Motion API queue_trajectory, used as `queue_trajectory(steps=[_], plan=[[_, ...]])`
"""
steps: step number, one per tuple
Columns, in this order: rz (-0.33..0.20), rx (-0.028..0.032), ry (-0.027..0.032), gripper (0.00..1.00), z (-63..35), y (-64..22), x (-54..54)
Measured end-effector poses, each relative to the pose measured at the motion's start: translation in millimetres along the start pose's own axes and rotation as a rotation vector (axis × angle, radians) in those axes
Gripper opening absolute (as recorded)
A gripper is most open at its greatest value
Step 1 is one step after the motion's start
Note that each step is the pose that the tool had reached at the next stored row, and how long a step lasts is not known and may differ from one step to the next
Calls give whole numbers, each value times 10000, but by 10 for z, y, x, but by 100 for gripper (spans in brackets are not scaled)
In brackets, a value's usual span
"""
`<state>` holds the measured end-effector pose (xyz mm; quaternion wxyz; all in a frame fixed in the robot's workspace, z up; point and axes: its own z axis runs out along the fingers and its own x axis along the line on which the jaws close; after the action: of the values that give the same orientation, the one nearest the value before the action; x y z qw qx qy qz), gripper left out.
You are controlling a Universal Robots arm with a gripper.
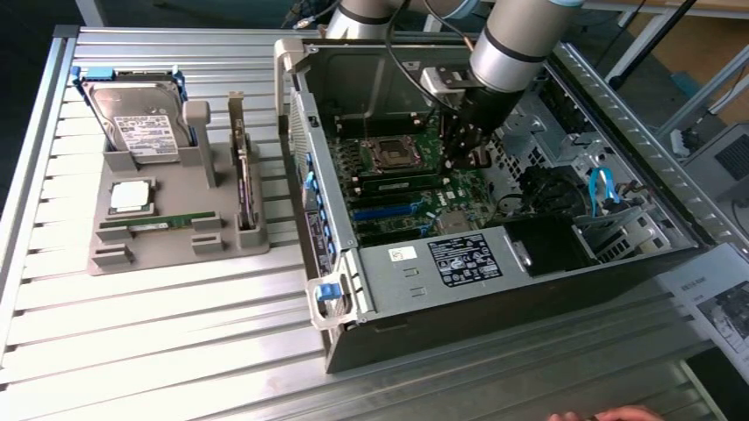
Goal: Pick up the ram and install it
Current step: 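Press down the ram until it locks into place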
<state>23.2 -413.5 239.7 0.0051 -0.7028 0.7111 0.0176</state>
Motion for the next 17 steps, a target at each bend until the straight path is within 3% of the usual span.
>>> queue_trajectory(steps=[17], plan=[[0,0,0,10,23,0,-7]])
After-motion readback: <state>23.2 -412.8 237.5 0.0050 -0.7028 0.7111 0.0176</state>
